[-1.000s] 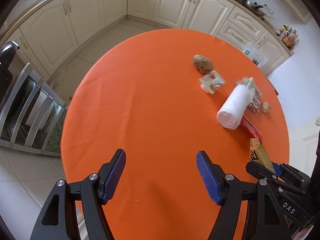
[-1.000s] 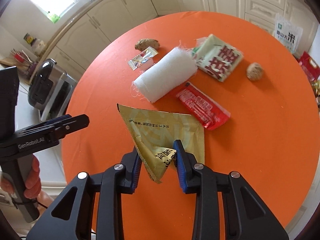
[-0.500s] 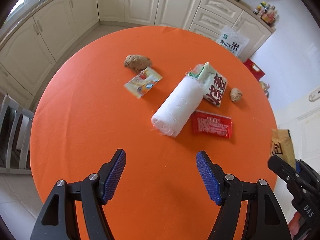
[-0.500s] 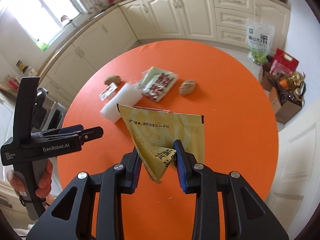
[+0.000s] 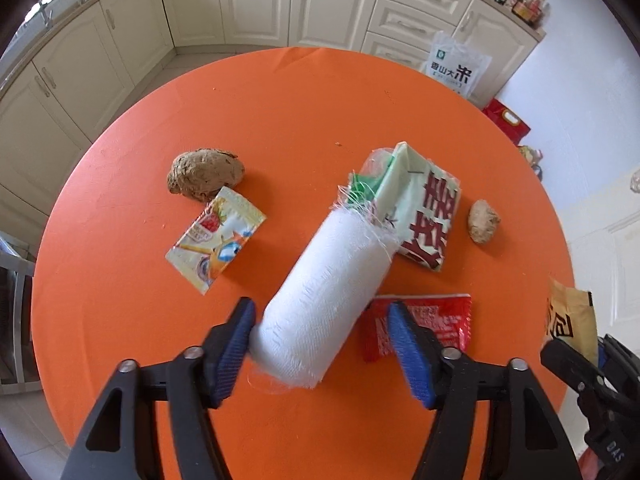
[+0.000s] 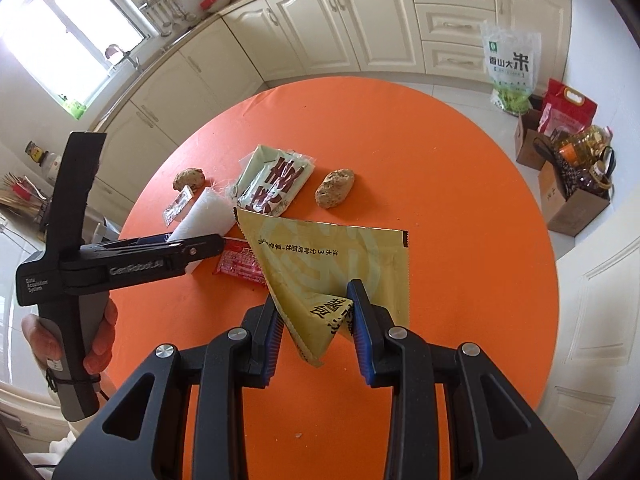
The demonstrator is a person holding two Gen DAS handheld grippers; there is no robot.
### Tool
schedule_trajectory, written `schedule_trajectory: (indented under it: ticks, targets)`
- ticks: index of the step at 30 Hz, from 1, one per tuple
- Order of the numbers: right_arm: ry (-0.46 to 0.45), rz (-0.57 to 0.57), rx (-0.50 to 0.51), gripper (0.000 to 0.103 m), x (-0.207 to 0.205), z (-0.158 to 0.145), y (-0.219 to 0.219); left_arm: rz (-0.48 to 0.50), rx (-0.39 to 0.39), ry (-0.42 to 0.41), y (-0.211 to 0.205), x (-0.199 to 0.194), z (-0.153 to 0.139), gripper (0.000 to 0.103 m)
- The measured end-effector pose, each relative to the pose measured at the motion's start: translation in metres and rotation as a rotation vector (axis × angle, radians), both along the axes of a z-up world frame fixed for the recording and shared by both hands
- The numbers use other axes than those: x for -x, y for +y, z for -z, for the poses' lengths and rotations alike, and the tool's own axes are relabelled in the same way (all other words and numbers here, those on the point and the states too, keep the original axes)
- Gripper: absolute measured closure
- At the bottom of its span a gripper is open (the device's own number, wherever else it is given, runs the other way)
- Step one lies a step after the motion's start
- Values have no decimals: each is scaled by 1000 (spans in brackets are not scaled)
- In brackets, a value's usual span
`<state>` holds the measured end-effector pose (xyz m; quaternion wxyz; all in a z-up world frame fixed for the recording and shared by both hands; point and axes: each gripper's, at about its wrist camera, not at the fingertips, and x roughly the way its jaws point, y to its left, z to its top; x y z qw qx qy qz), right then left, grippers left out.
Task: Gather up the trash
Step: 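Grasp the white gauze roll with the left tool while right holds gold packet, then carry gauze roll and gold packet to the blue bin and open both tools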
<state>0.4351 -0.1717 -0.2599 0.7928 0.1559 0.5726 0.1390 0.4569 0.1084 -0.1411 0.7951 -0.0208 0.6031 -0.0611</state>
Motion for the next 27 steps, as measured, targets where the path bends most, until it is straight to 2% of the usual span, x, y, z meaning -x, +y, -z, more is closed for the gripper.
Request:
schedule_trajectory:
  ticks: [2,6,11,19,22,24,27]
  targets:
    - [3,-10,-7,72,-1,2,2,-14,-15,-5,2,-4,3,57]
    - [7,-13,-4,72,0,4,3,-36,75,13,14,-4,3,66]
    - [2,9,-4,72,5,-3,-2,-46,56,-18,22,4,-6,71]
    - [-14,13,8,72,18,-18,1,-20,40,-77,14,33,-26,72]
    - [-23,12,10,72,26,-26,3,-7,5,-122,6,52,-38,72]
    - [-31,16,10,72,32,-32,3,16,-10,-159,-1,66,-49,72]
    - [-50,26,11,72,43,-43,0,65,8,-184,-16,88,-64,72]
